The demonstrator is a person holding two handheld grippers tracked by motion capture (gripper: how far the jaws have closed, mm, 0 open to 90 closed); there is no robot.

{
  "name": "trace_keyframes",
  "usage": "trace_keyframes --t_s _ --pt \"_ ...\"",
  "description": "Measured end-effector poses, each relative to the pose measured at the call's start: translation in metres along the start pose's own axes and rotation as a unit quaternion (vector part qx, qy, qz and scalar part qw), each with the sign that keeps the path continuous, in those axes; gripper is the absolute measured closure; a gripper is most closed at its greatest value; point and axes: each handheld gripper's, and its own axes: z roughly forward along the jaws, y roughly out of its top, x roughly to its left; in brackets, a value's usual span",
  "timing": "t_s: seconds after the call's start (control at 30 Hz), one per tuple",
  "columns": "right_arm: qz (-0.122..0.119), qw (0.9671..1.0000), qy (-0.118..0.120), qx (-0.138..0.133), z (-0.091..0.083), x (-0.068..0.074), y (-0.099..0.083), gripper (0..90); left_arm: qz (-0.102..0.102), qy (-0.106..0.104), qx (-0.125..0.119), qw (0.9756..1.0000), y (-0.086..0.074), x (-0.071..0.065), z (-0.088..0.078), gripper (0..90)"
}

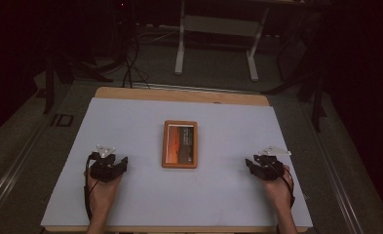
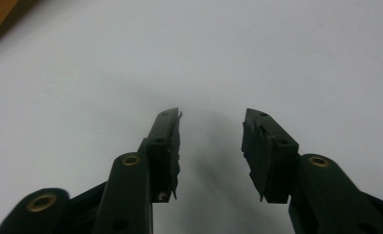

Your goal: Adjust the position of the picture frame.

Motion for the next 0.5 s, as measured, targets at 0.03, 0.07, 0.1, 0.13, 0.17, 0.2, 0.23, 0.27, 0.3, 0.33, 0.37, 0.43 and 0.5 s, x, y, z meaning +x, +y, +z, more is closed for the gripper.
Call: trace_keyframes --t_s 0.03,0.07,0.1,0.13,0.17,0.2,0.23,0.27,0.3,0.33,0.37,0.43,0.5 --pt "0.000 1.0000 0.000 0.000 0.000 0.000 0.000 58.3 0.000 0.000 0.000 1.0000 0.000 0.000 0.000 50.7" --pt "-0.007 1.0000 0.004 0.001 0.001 0.003 0.000 59.3 0.008 -0.015 -0.003 0.9999 0.001 -0.002 -0.001 50.6" --pt "-0.010 0.9999 0.005 0.003 0.002 0.004 0.000 59.3 0.008 -0.015 -0.003 0.9999 0.001 -0.002 -0.001 50.7" --pt "-0.010 0.9999 0.012 0.005 0.003 0.006 0.000 60.6 0.015 -0.031 -0.008 0.9994 0.002 -0.004 -0.001 50.4" --pt "-0.010 0.9999 0.012 0.005 0.003 0.006 0.000 60.6 0.015 -0.031 -0.008 0.9994 0.002 -0.004 -0.001 50.3" --pt "0.002 0.9993 0.037 -0.001 0.004 0.007 0.001 62.4 0.024 -0.043 -0.011 0.9987 0.002 -0.006 -0.002 49.7" --pt "0.002 0.9993 0.037 -0.001 0.004 0.007 0.001 62.4 0.024 -0.043 -0.011 0.9987 0.002 -0.006 -0.002 49.7" --pt "0.019 0.9978 0.063 -0.010 0.005 0.007 0.002 63.4 0.037 -0.058 -0.020 0.9975 0.002 -0.010 -0.004 49.7" --pt "0.019 0.9978 0.063 -0.010 0.005 0.007 0.002 63.4 0.037 -0.058 -0.020 0.9975 0.002 -0.010 -0.004 49.7" --pt "0.019 0.9976 0.066 -0.010 0.005 0.009 0.003 63.4 0.037 -0.058 -0.020 0.9975 0.002 -0.010 -0.004 49.7" --pt "0.011 0.9977 0.066 -0.009 0.006 0.012 0.004 64.2 0.062 -0.071 -0.028 0.9952 0.003 -0.016 -0.006 49.7" --pt "0.007 0.9976 0.069 -0.008 0.007 0.015 0.004 65.1 0.071 -0.072 -0.028 0.9945 0.003 -0.019 -0.006 49.7" --pt "0.006 0.9973 0.073 -0.007 0.008 0.016 0.004 65.7 0.076 -0.068 -0.025 0.9945 0.003 -0.021 -0.005 49.4"
